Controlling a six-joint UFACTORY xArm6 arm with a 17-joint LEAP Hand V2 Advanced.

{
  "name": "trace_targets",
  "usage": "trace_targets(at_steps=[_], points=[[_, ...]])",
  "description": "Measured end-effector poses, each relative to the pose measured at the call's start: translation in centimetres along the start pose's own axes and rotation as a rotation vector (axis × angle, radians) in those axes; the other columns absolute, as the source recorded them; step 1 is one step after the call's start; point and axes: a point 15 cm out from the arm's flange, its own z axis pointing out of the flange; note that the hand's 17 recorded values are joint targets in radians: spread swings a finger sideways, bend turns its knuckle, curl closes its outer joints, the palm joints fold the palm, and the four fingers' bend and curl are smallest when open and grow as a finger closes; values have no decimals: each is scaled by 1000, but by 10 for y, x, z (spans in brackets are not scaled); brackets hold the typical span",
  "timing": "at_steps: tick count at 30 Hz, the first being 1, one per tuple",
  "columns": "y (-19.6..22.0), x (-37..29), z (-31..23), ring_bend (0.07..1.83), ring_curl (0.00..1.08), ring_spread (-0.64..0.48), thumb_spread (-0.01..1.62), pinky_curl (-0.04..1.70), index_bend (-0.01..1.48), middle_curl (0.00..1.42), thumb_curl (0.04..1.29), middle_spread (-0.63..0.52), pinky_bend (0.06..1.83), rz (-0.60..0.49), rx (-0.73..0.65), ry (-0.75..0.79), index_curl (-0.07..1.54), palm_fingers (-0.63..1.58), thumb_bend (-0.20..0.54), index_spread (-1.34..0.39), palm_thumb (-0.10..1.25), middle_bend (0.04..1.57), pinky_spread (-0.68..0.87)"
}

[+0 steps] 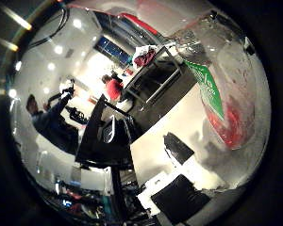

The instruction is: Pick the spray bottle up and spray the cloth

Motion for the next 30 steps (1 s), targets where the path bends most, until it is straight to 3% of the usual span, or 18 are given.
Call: trace_targets(at_steps=[4,16,30], points=[[-13,-3,-19,358,312,154,1031,589,129,326,496,30,435,-12,31,8,345,-71,-28,-468,691,181,458],[31,70,-100,321,283,153,1031,445,170,281,424,26,440,16,33,143,289,0,-24,-446,715,175,473],[141,142,-204,326,274,109,1033,368,184,263,408,12,458,131,21,329,314,75,-24,-452,715,172,453]])
